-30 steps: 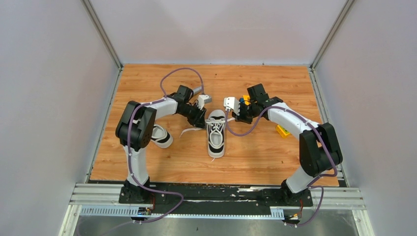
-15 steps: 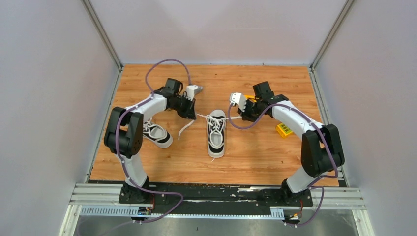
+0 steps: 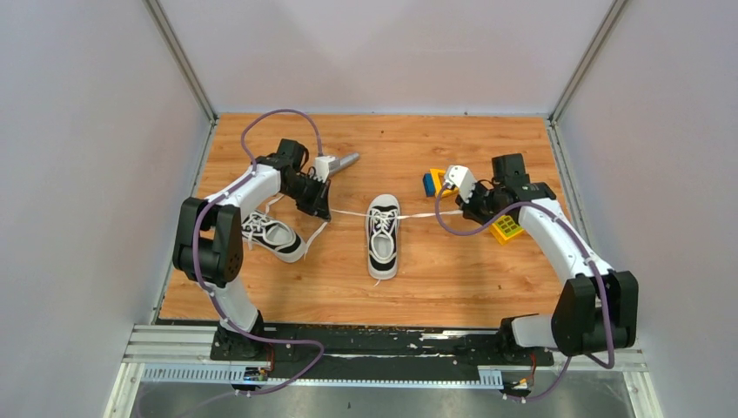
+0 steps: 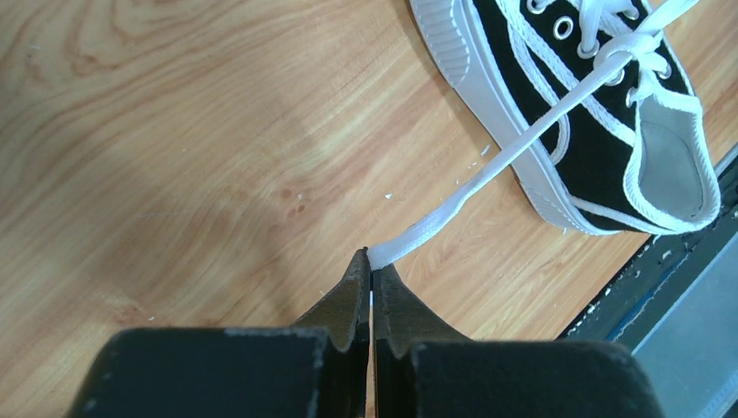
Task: Tie the shoes
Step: Tie the shoelace on the shoe.
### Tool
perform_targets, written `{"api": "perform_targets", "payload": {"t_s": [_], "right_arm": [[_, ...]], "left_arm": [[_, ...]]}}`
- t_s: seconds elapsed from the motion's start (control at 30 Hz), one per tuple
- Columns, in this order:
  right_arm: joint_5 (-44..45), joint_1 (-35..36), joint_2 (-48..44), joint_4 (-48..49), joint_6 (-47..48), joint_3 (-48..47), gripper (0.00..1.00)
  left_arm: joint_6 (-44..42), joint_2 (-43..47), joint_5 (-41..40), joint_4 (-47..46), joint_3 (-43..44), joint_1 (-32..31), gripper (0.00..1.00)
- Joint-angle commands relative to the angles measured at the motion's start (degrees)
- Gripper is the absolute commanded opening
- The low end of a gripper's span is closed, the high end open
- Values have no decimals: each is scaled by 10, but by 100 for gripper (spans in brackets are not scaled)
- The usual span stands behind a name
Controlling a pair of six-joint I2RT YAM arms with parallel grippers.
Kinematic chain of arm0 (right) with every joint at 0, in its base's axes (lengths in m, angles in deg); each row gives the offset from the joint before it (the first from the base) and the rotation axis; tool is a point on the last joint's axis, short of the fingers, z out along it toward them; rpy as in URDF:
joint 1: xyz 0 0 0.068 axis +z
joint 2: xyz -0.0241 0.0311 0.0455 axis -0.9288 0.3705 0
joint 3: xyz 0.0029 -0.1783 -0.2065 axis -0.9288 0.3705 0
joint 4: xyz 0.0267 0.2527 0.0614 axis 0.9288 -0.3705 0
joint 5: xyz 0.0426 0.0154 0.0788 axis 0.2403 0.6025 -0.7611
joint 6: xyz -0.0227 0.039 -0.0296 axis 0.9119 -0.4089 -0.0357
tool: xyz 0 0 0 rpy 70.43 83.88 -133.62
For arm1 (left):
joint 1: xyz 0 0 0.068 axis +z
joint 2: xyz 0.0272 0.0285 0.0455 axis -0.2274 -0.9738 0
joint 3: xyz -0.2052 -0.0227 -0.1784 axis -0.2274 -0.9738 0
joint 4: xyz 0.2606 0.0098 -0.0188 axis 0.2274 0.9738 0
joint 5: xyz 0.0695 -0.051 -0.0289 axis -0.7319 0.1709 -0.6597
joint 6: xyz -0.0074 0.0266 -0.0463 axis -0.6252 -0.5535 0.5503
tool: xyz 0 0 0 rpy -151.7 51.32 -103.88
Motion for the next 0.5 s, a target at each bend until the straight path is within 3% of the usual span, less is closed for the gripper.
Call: {"api": "perform_targets", "payload": {"t_s": [0.0,0.47], "right_arm": [[-4,-41,-40,-33,19,31,0],[19,-147,-54,-7,-7,85,0]], "left_arm": [[-23,23,14,20,-6,0,0],[-61,-3,-98,106,24,12,0]]}}
